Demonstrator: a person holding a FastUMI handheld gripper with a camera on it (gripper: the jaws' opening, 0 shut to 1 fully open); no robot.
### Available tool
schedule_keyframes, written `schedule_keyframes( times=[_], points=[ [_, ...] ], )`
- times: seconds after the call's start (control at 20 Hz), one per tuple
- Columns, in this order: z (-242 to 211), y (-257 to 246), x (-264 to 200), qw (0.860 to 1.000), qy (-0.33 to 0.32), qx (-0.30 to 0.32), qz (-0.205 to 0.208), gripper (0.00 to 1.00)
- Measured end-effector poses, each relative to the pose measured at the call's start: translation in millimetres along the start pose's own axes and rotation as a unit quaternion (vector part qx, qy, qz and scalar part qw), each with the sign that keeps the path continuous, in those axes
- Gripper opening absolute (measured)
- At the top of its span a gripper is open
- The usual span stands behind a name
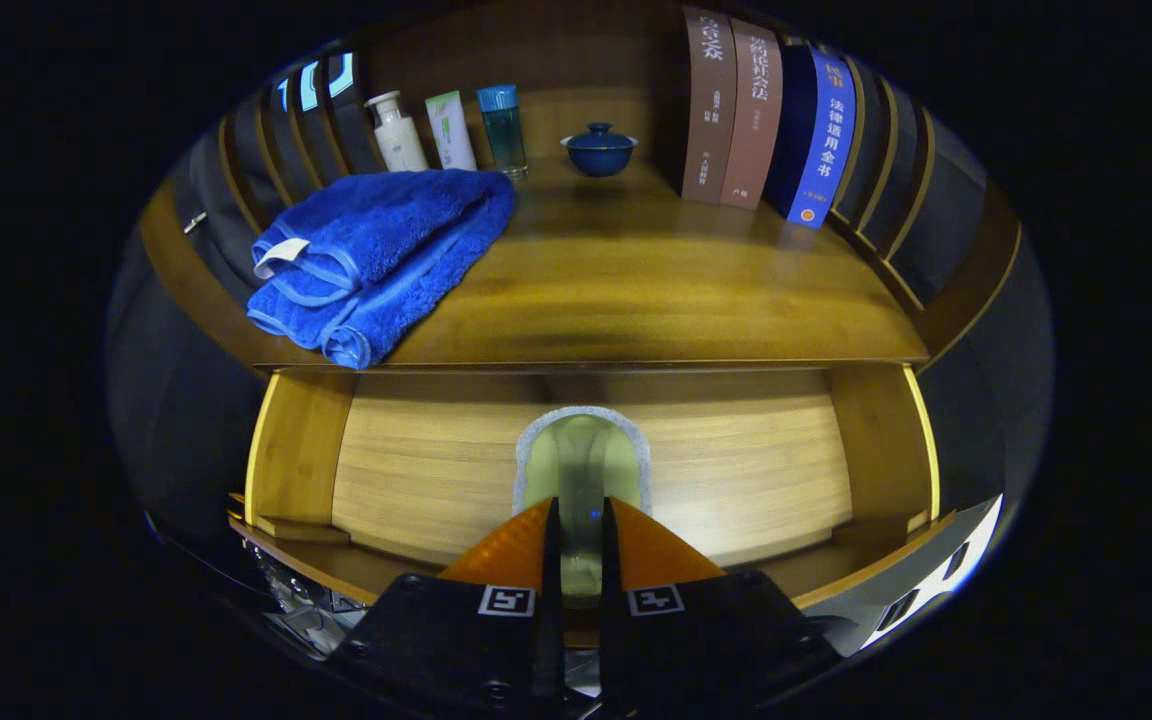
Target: Pull open the drawer, take out the items inside it, and place them on the countertop above the cabinet.
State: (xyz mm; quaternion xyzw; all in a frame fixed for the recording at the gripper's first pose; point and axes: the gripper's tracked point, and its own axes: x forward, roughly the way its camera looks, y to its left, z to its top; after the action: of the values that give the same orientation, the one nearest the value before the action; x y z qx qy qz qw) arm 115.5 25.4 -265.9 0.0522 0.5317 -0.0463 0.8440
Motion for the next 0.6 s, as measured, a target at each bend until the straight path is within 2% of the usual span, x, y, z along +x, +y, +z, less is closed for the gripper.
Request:
schedule_keyframes(
  times=[0.6],
  points=[
    [59, 20, -50, 0.999, -0.021, -0.013, 0.021, 0.19]
  ],
)
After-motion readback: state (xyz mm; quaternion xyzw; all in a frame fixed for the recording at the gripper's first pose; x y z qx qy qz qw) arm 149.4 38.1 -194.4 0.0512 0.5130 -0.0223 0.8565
